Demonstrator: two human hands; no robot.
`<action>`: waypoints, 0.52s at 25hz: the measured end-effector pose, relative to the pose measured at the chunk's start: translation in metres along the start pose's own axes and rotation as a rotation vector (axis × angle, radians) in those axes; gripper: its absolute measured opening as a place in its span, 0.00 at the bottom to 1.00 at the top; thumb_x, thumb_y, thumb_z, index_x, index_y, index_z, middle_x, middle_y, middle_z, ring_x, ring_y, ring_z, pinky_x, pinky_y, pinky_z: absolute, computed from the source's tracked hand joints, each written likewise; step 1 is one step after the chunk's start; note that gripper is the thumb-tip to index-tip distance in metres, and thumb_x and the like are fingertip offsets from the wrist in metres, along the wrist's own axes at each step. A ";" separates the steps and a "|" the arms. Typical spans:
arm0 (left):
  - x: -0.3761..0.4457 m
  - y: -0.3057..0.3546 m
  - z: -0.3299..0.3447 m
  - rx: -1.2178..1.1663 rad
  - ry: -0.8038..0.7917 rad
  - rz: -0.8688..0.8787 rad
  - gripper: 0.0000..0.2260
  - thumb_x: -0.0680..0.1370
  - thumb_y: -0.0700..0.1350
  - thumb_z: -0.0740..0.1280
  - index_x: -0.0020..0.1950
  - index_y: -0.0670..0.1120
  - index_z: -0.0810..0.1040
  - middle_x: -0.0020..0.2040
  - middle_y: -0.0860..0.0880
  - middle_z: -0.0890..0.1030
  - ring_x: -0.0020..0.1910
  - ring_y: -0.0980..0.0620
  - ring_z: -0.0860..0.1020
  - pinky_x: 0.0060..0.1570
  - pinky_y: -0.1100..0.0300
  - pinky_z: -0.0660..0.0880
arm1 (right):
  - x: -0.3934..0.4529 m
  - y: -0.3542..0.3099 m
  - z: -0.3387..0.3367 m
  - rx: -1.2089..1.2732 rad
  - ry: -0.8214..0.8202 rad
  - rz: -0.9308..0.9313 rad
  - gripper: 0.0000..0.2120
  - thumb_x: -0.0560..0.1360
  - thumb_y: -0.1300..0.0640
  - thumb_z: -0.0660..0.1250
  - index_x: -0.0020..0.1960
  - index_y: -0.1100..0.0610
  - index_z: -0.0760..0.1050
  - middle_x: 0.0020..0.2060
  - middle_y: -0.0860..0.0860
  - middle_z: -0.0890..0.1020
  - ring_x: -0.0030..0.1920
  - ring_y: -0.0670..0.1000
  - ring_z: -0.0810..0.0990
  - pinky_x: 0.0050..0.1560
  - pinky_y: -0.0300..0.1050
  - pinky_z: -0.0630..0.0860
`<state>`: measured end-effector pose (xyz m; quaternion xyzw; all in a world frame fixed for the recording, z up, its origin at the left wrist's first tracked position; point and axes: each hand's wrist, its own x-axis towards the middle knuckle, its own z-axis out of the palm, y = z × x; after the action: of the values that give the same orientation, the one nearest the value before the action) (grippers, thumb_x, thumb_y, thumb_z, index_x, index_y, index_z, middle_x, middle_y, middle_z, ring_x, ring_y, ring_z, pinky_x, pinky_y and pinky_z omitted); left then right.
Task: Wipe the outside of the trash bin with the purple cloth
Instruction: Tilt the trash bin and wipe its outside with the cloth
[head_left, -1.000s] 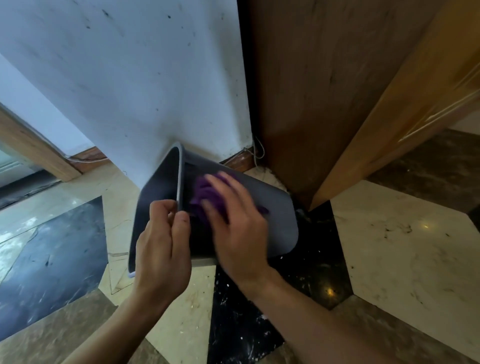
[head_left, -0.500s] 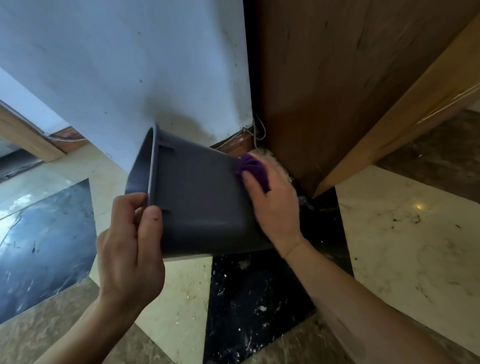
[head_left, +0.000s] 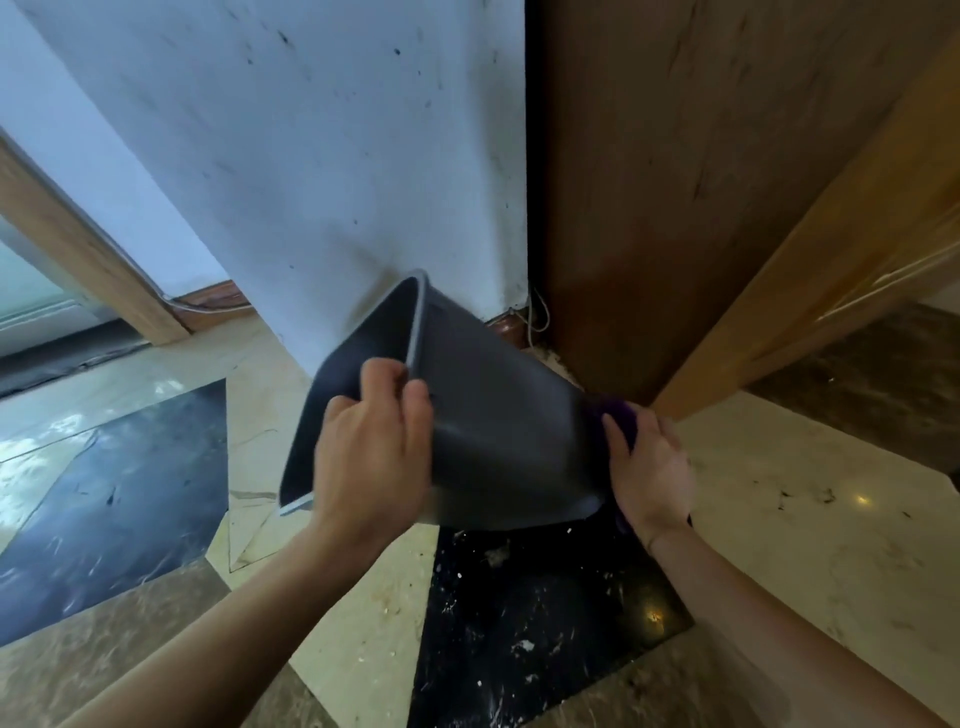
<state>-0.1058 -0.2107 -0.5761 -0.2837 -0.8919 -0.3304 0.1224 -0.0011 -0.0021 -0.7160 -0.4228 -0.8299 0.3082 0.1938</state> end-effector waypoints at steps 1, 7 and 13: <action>0.004 0.009 0.005 0.034 -0.009 0.021 0.07 0.80 0.54 0.51 0.49 0.53 0.64 0.31 0.57 0.69 0.34 0.46 0.72 0.32 0.53 0.65 | 0.001 -0.019 -0.010 0.051 -0.009 -0.060 0.19 0.80 0.41 0.58 0.65 0.49 0.74 0.59 0.51 0.79 0.52 0.53 0.80 0.47 0.48 0.77; 0.026 0.054 0.036 -0.072 -0.126 0.030 0.09 0.82 0.52 0.54 0.45 0.51 0.66 0.29 0.55 0.74 0.25 0.54 0.74 0.23 0.61 0.63 | 0.017 -0.141 -0.068 0.497 -0.250 -0.189 0.29 0.65 0.22 0.60 0.56 0.39 0.75 0.51 0.41 0.81 0.51 0.41 0.80 0.50 0.42 0.76; 0.041 0.002 0.012 -0.423 -0.337 -0.129 0.14 0.81 0.53 0.58 0.45 0.51 0.81 0.41 0.52 0.82 0.39 0.60 0.79 0.41 0.60 0.74 | 0.047 -0.134 -0.087 0.408 -0.305 -0.145 0.13 0.70 0.46 0.74 0.53 0.44 0.79 0.51 0.45 0.83 0.54 0.49 0.80 0.61 0.52 0.76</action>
<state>-0.1384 -0.1838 -0.5671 -0.2965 -0.8271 -0.4643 -0.1109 -0.0551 0.0063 -0.5592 -0.2631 -0.7984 0.5145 0.1692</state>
